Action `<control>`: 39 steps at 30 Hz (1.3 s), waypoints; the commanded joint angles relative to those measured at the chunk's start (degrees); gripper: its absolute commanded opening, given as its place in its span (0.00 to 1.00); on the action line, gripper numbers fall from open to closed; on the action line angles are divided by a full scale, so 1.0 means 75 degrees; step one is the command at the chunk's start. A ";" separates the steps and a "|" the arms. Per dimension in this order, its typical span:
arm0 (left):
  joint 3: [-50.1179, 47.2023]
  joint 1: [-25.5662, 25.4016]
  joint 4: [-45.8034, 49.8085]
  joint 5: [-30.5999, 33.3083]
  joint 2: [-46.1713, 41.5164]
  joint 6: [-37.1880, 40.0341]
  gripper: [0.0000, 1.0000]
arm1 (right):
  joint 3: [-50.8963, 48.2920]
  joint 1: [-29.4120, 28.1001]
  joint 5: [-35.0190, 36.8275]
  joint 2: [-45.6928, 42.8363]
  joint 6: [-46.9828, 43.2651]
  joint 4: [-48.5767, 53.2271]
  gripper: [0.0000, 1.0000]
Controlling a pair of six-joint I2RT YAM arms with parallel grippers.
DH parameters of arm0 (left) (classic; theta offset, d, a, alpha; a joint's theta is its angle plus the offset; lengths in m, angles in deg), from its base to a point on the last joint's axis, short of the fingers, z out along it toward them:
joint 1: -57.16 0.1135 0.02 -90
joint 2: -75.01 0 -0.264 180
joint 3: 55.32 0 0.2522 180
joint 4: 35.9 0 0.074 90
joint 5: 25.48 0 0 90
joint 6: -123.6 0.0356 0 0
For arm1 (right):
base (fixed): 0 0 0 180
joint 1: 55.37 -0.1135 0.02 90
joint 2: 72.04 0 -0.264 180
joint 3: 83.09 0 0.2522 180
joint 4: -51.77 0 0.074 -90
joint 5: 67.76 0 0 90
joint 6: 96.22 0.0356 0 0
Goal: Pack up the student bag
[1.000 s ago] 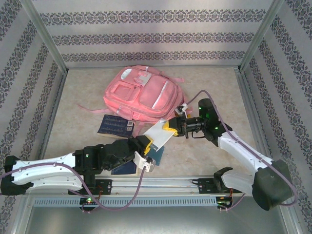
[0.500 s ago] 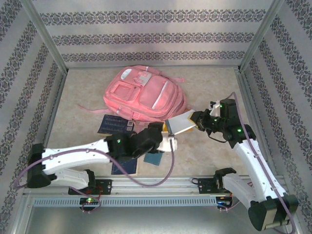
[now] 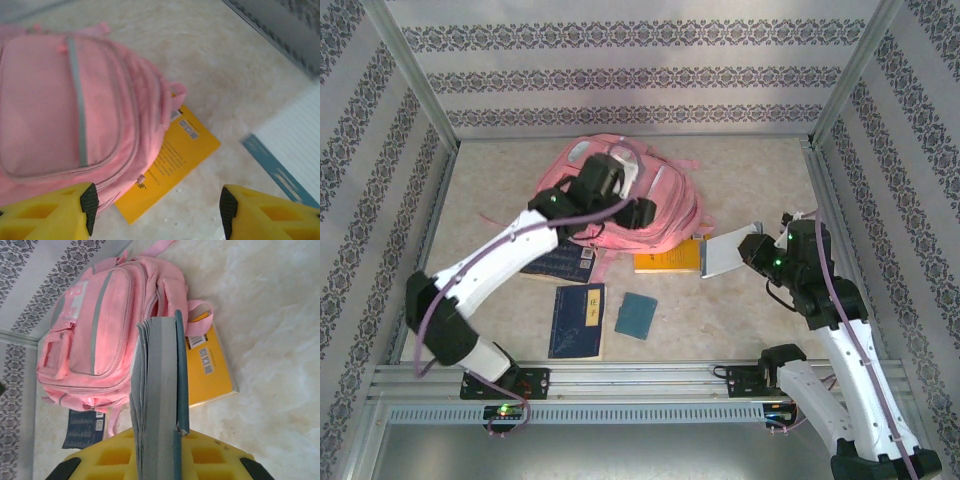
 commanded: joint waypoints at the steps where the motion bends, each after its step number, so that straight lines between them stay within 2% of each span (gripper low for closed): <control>1: 0.0843 0.0574 0.0823 -0.1342 0.0968 -0.1240 0.67 | -0.0350 -0.0026 0.0202 0.0039 -0.0544 -0.0117 0.00; 5: 0.1357 0.1265 0.0503 -0.1461 0.1823 -0.1750 0.67 | -0.0534 -0.0129 0.0220 -0.0117 -0.1026 0.0008 0.00; 7: 0.1926 0.1438 0.0722 -0.1403 0.2337 -0.1655 0.67 | -0.0510 -0.0276 0.0223 -0.0092 -0.1125 0.0030 0.00; 13: 0.4214 0.1584 0.1764 -0.1208 0.3945 -0.0731 0.62 | -0.0744 -0.0382 -0.0377 -0.0200 -0.1189 -0.0243 0.00; 20: 0.5321 0.1730 0.1740 -0.1598 0.4883 -0.0881 0.63 | -0.1100 -0.0378 -0.0398 -0.0779 -0.0933 -0.0488 0.00; 32: 0.4591 0.1687 0.0230 -0.3051 0.5224 -0.1775 0.55 | -0.1136 -0.0307 -0.0227 -0.0904 -0.0779 -0.0339 0.00; 39: 0.4475 0.1502 0.0142 -0.3382 0.5517 -0.1912 0.47 | -0.1143 -0.0306 -0.0246 -0.0776 -0.0771 -0.0397 0.00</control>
